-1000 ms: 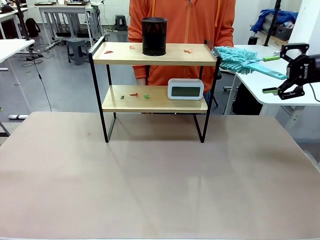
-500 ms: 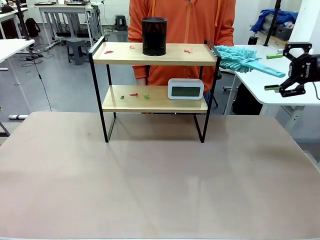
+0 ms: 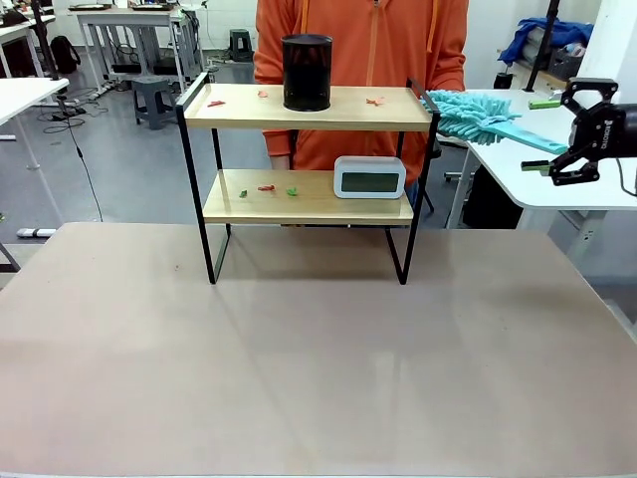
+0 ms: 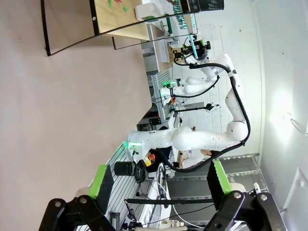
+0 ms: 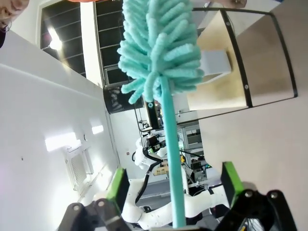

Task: Clean the shelf.
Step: Pick up the Duster from the human.

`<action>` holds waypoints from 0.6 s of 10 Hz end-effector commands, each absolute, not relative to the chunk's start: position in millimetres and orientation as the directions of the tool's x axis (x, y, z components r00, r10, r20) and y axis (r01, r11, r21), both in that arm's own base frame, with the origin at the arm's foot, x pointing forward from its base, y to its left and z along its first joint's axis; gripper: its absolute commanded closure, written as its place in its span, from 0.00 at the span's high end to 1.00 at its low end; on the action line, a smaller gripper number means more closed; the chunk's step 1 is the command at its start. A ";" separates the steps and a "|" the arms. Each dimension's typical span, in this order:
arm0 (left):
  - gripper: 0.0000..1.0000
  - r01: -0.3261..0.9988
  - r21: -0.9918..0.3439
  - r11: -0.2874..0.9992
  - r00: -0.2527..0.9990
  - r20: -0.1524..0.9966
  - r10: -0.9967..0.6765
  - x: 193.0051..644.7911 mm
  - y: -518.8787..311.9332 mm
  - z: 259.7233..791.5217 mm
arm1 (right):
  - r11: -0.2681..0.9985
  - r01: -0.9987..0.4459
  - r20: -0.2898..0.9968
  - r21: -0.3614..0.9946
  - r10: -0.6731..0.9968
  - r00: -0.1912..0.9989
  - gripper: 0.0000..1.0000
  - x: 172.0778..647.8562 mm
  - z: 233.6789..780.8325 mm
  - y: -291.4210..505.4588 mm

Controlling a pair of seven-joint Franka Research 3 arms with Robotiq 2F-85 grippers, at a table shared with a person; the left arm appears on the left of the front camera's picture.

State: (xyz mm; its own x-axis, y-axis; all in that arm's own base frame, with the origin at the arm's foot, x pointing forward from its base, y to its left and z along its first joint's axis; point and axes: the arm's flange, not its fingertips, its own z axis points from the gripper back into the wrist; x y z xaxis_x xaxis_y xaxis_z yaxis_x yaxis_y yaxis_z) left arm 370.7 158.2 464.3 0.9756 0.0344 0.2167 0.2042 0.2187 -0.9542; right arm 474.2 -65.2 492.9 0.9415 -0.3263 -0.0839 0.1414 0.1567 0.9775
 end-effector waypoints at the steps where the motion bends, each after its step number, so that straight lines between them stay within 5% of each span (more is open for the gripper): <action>1: 1.00 0.222 -0.951 0.214 0.972 0.233 0.024 368.0 158.5 465.5 | 0.139 0.065 -0.019 0.988 -0.314 0.949 0.96 479.3 494.1 -61.3; 2: 1.00 0.222 -0.951 0.214 0.972 0.233 0.024 368.0 158.5 465.5 | 0.132 0.049 -0.008 0.990 -0.294 0.956 0.45 478.3 495.9 -60.3; 3: 1.00 0.222 -0.951 0.214 0.972 0.233 0.024 368.0 158.5 465.5 | 0.127 0.046 -0.007 0.991 -0.287 0.958 0.40 478.0 496.1 -59.3; 4: 1.00 0.222 -0.951 0.214 0.972 0.233 0.024 368.0 158.5 465.5 | 0.127 0.040 -0.002 0.991 -0.285 0.958 0.00 478.4 495.4 -58.6; 6: 1.00 0.222 -0.951 0.214 0.972 0.233 0.024 368.0 158.5 465.5 | 0.132 0.041 -0.001 0.990 -0.291 0.957 0.00 478.9 494.3 -58.6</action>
